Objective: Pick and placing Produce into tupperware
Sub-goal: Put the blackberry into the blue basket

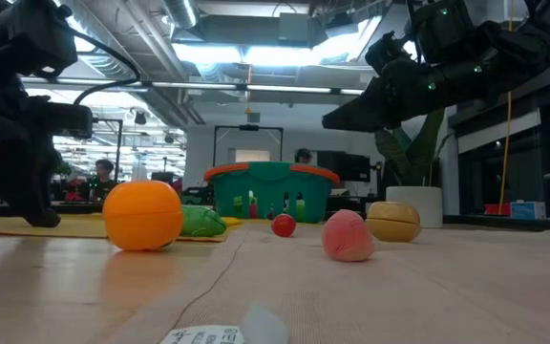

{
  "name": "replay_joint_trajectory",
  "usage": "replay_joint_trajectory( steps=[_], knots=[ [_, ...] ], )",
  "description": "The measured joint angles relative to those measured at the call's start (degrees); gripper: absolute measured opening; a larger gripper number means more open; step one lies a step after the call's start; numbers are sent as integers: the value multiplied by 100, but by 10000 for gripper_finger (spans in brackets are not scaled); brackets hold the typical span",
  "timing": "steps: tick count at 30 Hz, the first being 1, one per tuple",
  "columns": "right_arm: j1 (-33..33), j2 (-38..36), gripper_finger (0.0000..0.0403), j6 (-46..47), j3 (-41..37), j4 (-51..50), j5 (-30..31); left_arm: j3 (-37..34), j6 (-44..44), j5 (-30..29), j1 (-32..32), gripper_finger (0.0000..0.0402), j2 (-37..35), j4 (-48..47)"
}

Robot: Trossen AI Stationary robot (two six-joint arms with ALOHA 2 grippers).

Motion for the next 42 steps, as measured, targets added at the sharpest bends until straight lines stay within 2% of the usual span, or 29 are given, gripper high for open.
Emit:
replay_joint_trajectory(
  steps=[16, 25, 33, 39, 42],
  knots=[
    [2, 0, 169, 0, 0, -2, -2, 0, 1, 0, -2, 75, 0, 90],
    [1, 0, 169, 0, 0, -2, -2, 0, 4, 0, -2, 89, -2, 111],
    [1, 0, 169, 1, 0, -4, -2, 7, 24, 1, -2, 72, -26, 89],
    [0, 0, 169, 0, 0, -4, -2, 427, 200, 4, -4, 82, -122, -475],
    [0, 0, 169, 0, 0, -11, 0, 651, 362, -20, -4, 74, -187, -650]
  ],
)
